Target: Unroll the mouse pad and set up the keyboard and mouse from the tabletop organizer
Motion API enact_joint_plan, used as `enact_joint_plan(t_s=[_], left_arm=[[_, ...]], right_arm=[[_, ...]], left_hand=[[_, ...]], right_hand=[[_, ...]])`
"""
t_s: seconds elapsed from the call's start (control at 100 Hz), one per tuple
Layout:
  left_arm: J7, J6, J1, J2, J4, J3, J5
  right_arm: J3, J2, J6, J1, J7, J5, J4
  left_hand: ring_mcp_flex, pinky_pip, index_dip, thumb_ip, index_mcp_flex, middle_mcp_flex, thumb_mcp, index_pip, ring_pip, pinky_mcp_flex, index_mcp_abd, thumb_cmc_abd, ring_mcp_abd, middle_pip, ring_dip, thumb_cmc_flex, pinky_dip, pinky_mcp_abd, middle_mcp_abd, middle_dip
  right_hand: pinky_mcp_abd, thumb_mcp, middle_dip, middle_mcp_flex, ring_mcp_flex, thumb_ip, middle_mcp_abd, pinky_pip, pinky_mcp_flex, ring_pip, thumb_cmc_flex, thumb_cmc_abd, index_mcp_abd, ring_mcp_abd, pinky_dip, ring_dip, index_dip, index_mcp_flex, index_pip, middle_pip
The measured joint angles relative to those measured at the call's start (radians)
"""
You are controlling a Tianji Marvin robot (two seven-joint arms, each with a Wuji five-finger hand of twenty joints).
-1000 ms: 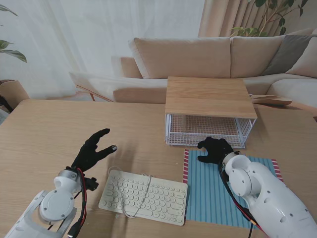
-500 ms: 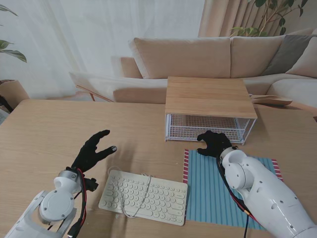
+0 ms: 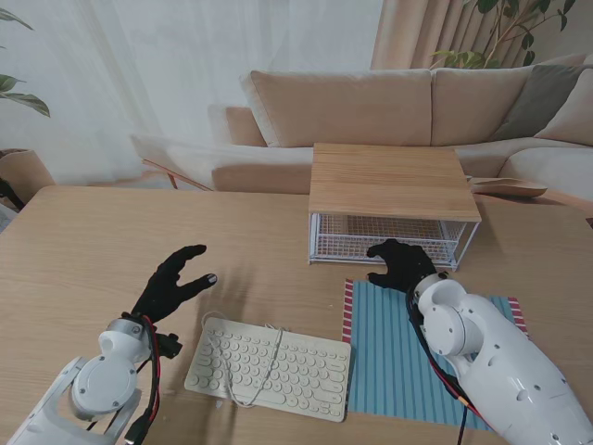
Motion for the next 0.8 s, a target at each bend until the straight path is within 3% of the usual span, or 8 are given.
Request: enact_joint_plan(t_s=[0.11,0.34,0.41,0.49,0.64,0.75,0.8], left_arm=[[-0.003,-0.002,0.0,0.001,0.0,0.0,0.0],[-0.01,-0.01,0.003,0.004,-0.002,0.003,0.002],[-0.01,-0.01,0.004,0.004,-0.002,0.004,0.001],[-0.01,-0.01,0.005,0.004,-0.002,0.006,0.001],[-0.01,-0.019,0.005,0.004,0.0,0.007,0.003],[-0.009,-0.032,0.005,0.004,0.004,0.009,0.006],[-0.008,-0.035,0.004,0.004,0.006,0.01,0.006]], right_arm=[[0.032,0.0,-0.018,-0.043,0.0,0.001,-0.053],[0.09,-0.003,-0.063,-0.148,-0.038,0.012,-0.162],[0.102,-0.008,-0.088,-0.176,-0.07,0.088,-0.175],[0.123,-0.014,-0.092,-0.212,-0.042,0.188,-0.213],[0.14,-0.023,-0.129,-0.262,-0.031,0.279,-0.26],[0.144,-0.032,-0.174,-0.289,-0.043,0.417,-0.274],[0.144,-0.035,-0.176,-0.298,-0.043,0.438,-0.282]], left_hand=[[0.0,0.0,0.0,0.0,0.0,0.0,0.0,0.0,0.0,0.0,-0.003,0.0,0.0,0.0,0.0,0.0,0.0,0.0,0.0,0.0],[0.0,0.0,0.0,0.0,0.0,0.0,0.0,0.0,0.0,0.0,-0.007,0.0,0.0,0.0,0.0,0.0,0.001,0.0,0.0,0.0],[0.0,-0.001,0.0,0.0,0.0,0.0,0.0,0.0,0.0,0.0,-0.007,0.0,0.0,0.0,0.0,0.0,0.002,0.0,0.0,0.0],[0.0,-0.011,0.0,0.0,0.0,0.0,0.0,0.0,0.0,-0.001,-0.007,0.0,0.0,0.0,0.0,0.0,0.002,0.0,0.0,0.0],[0.0,-0.025,0.0,0.0,0.0,0.0,0.0,0.0,0.0,-0.002,-0.007,0.0,0.0,0.0,0.0,0.0,0.002,0.0,0.0,0.0],[0.0,-0.025,0.0,0.0,0.0,0.0,0.0,0.0,0.0,-0.002,-0.007,0.0,0.0,0.0,0.0,0.0,0.002,0.0,0.0,0.0],[0.0,-0.025,0.0,0.0,0.0,0.0,0.0,0.0,0.0,-0.002,-0.007,0.0,0.0,0.0,0.0,0.0,0.01,0.0,0.0,0.0]], right_hand=[[0.009,0.0,0.004,0.017,0.0,0.0,0.014,-0.043,0.022,0.011,0.0,0.0,0.0,0.014,0.064,0.0,-0.011,-0.011,0.013,0.008],[0.018,-0.002,0.017,0.033,0.0,0.0,0.022,-0.046,0.034,0.033,-0.014,0.0,0.0,0.024,0.093,0.003,-0.011,-0.011,0.013,0.024],[0.024,-0.013,0.011,0.01,0.0,0.0,0.023,-0.068,0.023,0.01,-0.054,0.002,-0.001,0.025,0.094,0.003,-0.023,-0.043,-0.001,0.008],[0.031,-0.083,-0.018,-0.001,0.0,0.0,0.026,-0.088,0.005,-0.023,-0.066,0.034,-0.01,0.028,0.094,-0.011,-0.035,-0.074,-0.029,-0.043],[0.031,-0.167,-0.049,-0.001,-0.017,0.0,0.026,-0.105,-0.015,-0.062,-0.109,0.074,-0.011,0.024,0.094,-0.032,-0.063,-0.109,-0.077,-0.123],[0.023,-0.187,-0.054,-0.001,-0.025,0.0,0.026,-0.118,-0.037,-0.077,-0.133,0.075,-0.012,0.023,0.094,-0.041,-0.07,-0.113,-0.088,-0.144],[0.022,-0.199,-0.055,-0.001,-0.025,0.0,0.024,-0.119,-0.039,-0.081,-0.138,0.087,-0.012,0.022,0.094,-0.045,-0.07,-0.113,-0.089,-0.145]])
